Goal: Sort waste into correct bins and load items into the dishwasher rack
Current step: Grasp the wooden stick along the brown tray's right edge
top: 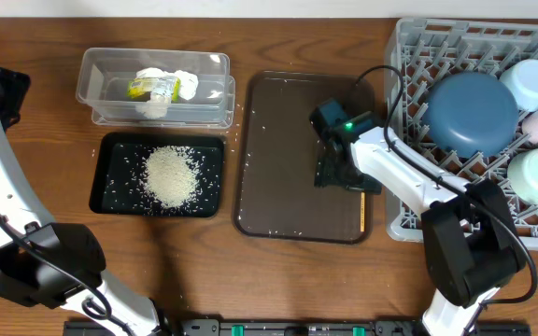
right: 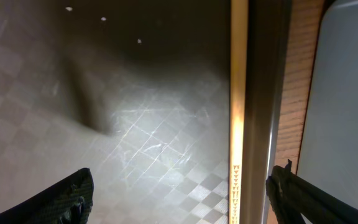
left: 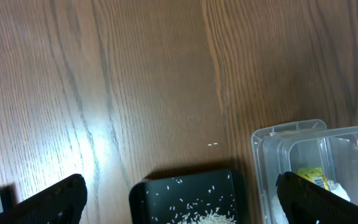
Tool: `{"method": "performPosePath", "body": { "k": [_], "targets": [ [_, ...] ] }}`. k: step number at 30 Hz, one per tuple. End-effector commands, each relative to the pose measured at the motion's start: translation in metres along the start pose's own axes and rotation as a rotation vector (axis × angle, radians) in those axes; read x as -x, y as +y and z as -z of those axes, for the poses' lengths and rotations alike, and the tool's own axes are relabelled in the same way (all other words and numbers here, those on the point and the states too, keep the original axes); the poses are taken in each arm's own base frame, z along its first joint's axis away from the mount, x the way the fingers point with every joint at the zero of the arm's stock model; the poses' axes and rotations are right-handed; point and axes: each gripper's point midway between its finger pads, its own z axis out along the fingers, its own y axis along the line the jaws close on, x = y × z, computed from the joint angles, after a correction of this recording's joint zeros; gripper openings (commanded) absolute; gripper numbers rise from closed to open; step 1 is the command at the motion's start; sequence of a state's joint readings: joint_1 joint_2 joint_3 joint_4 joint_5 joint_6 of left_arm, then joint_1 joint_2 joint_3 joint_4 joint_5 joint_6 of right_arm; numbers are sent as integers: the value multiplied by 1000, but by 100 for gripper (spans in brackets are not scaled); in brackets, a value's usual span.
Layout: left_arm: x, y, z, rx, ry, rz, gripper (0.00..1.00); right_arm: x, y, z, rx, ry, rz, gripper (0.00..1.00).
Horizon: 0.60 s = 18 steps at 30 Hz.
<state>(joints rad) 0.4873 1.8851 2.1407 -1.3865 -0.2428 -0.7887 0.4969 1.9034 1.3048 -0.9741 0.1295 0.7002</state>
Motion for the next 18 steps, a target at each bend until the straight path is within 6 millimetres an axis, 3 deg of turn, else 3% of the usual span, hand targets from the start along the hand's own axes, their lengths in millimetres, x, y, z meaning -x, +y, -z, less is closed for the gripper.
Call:
{"method": "performPosePath", "body": {
  "k": [1,18],
  "targets": [
    [1,1,-2,13,-5,1,100,8,-9,-5,-14,-21,-20,88],
    [1,1,-2,13,-5,1,100,13,0,-11,44,-39,69,85]
  ]
}}
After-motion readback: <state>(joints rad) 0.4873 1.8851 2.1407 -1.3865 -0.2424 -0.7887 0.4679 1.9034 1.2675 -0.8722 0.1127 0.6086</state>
